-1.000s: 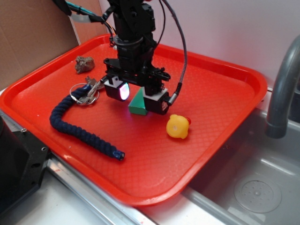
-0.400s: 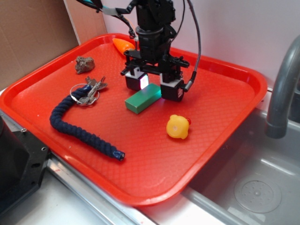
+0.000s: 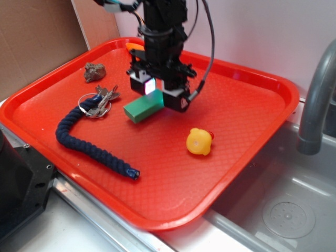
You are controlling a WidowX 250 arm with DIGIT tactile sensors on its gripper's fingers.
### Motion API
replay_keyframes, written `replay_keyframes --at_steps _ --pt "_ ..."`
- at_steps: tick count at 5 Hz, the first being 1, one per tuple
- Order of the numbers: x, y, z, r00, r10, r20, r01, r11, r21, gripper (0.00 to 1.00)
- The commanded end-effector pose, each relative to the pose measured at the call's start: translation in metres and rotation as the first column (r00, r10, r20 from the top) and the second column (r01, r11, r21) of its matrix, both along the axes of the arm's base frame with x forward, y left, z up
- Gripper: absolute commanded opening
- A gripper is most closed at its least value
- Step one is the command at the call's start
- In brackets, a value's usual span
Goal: Grab the green block.
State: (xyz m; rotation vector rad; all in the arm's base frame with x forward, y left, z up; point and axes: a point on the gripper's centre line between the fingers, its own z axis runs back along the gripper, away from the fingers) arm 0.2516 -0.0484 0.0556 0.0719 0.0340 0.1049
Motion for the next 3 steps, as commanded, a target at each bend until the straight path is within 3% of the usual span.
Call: replay_keyframes --at_steps 1,2,3 --pt "-0.044 0.005 0.109 0.983 -0.14 0.118 0.134 0.989 0.055 0.0" --pt "-0.053 0.008 0.159 0.987 -0.11 0.115 0.108 0.994 0.022 0.0" --pt "-0.055 0.01 0.185 0.989 -0.107 0.107 0.107 0.994 0.003 0.0"
